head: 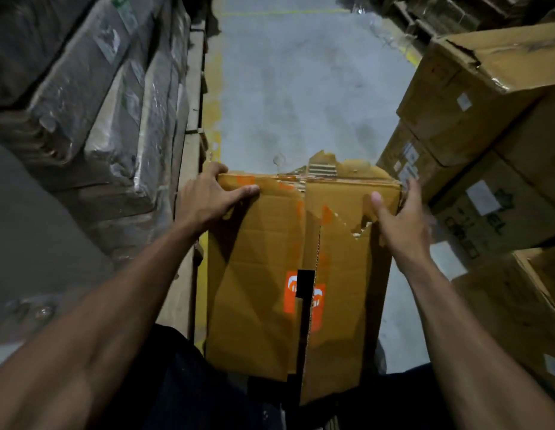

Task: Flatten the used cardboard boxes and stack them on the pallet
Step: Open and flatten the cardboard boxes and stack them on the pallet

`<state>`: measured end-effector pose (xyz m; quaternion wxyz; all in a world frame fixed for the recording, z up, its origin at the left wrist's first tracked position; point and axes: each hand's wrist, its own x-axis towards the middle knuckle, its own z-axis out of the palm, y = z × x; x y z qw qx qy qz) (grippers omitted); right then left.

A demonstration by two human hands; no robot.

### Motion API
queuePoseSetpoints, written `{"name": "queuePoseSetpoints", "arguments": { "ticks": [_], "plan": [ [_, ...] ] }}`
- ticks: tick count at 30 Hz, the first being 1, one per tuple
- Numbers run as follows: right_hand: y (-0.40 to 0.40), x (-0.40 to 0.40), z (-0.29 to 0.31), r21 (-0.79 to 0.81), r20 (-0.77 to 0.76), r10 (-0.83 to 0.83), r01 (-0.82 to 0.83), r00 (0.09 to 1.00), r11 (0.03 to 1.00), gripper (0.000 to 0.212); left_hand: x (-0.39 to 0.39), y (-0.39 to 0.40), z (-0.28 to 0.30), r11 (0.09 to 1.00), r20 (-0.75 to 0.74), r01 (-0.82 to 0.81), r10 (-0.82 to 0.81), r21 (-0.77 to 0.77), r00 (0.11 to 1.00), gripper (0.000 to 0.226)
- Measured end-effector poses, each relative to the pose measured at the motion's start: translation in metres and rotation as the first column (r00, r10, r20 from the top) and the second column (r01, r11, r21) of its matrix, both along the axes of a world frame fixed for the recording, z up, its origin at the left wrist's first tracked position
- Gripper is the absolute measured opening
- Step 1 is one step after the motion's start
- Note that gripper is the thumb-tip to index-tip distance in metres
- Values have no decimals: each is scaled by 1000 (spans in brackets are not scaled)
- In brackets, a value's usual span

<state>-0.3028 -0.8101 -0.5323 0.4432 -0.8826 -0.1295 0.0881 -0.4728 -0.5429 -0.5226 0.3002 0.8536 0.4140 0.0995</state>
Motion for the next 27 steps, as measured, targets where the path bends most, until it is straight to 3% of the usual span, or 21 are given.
{"name": "queuePoseSetpoints", "arguments": {
  "ticks": [3, 6, 11, 14, 18, 22, 27],
  "plan": [
    [2, 2, -31, 126, -151, 27, -8, 988, 992, 103, 1, -10, -34, 991, 41, -49, 55, -128, 998, 102],
    [-2, -1, -51, 195, -201, 64, -24, 978, 980, 88, -3, -23, -63, 966, 101, -127, 153, -225, 983, 114],
    [-11, -9, -70, 249, -270, 101, -32, 958, 968, 87, -3, -43, -90, 890, 201, -215, 314, -402, 928, 94],
    [-20, -20, -90, 208, -334, 89, -19, 938, 978, 91, -24, -58, -120, 819, 128, -226, 340, -528, 931, 96],
    [-26, -29, -112, 151, -460, 54, 18, 886, 988, 109, -52, -72, -153, 697, -30, -294, 365, -655, 931, 125],
    [-20, -22, -118, 114, -460, 24, 32, 887, 993, 115, -48, -62, -158, 722, -36, -318, 376, -615, 926, 133],
    [1, -3, -118, -32, -347, -74, 67, 935, 997, 117, -26, -47, -139, 830, 21, -318, 368, -458, 930, 114]
  ]
}}
